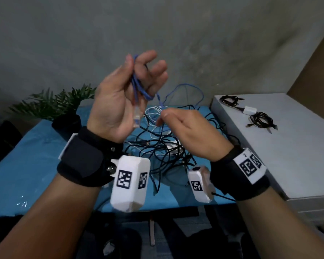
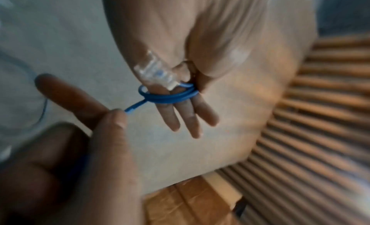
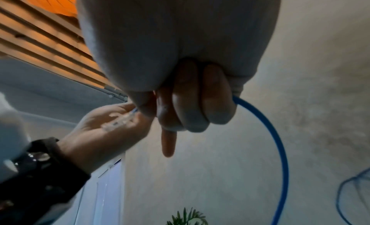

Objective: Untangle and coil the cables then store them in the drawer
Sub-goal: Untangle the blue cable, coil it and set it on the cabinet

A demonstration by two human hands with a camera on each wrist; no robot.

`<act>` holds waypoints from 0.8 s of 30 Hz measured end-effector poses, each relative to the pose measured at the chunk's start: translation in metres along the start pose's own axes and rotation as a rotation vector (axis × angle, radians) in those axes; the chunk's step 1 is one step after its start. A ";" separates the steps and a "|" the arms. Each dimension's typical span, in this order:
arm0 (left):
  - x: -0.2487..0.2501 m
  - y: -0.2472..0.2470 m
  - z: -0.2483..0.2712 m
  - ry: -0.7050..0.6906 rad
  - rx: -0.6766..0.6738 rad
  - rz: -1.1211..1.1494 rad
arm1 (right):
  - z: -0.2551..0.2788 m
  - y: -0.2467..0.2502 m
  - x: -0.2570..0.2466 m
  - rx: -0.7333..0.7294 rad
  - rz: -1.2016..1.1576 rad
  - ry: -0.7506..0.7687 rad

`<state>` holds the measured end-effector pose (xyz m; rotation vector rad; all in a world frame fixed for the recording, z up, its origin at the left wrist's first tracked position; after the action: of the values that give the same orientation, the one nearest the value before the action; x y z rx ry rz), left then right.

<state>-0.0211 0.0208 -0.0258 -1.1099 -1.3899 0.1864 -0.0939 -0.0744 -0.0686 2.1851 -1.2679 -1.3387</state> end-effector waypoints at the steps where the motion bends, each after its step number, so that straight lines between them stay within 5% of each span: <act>1: -0.001 0.001 -0.001 -0.071 0.024 -0.134 | 0.001 -0.004 -0.003 -0.023 0.031 0.017; 9: -0.013 -0.014 0.013 -0.653 -0.152 -1.489 | 0.002 0.008 -0.019 -0.052 0.062 0.077; 11: -0.025 -0.012 0.014 -0.570 -0.295 -1.674 | -0.001 0.021 -0.017 0.014 -0.026 0.062; 16: -0.039 0.000 0.026 0.090 -0.460 -1.126 | -0.005 0.047 -0.014 0.212 -0.174 0.095; 24: -0.029 -0.017 0.034 0.211 -0.452 -0.359 | -0.010 0.051 0.014 0.383 -0.384 -0.062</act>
<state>-0.0656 0.0091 -0.0403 -1.1799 -1.4477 -0.5128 -0.1102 -0.1173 -0.0398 2.7864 -1.2548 -1.3967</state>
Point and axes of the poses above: each hand's wrist, its own z-axis away from the middle knuckle, its own y-axis out of the back of the hand, x = y × z, the point moved 8 cm from there along -z, towards the middle knuckle, and after that the axes turned 15 degrees about x, right-handed, at the moved point
